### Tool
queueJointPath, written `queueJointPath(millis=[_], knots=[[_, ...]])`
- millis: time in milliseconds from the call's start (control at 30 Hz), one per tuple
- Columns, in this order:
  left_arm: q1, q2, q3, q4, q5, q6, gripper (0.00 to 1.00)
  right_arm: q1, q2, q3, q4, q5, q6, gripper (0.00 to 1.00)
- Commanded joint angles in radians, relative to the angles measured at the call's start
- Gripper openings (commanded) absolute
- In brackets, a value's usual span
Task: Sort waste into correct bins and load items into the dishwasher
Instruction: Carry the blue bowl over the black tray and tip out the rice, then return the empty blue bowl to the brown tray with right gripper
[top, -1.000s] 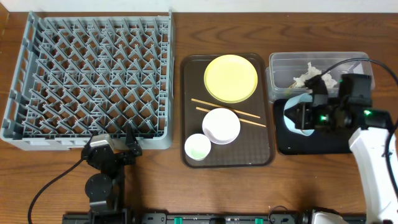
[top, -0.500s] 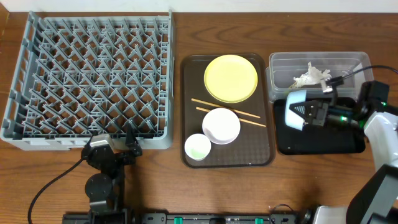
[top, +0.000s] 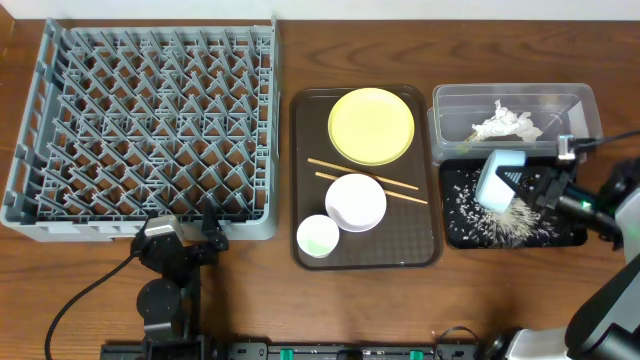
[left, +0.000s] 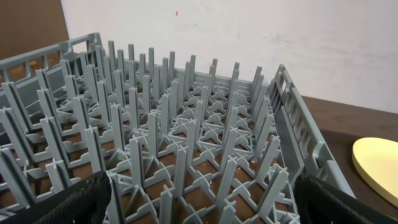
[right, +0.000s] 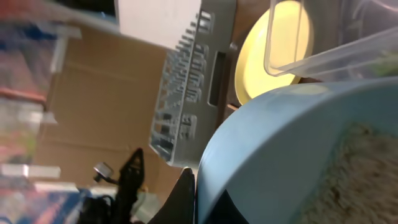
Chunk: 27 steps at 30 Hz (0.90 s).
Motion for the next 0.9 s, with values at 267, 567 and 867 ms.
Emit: queueJointPath(millis=[267, 567, 867], knots=[[0.002, -0.003, -0.025, -0.025, -0.012, 0.013, 0.95, -0.127, 0.003, -0.002, -0.076, -0.159, -0.013, 0.01], [0.002, -0.003, -0.025, -0.025, -0.012, 0.013, 0.95, -0.145, 0.003, -0.002, -0.123, -0.173, -0.015, 0.01], [0.002, -0.003, -0.025, -0.025, -0.012, 0.013, 0.95, -0.162, 0.003, -0.002, -0.064, -0.201, 0.056, 0.01]])
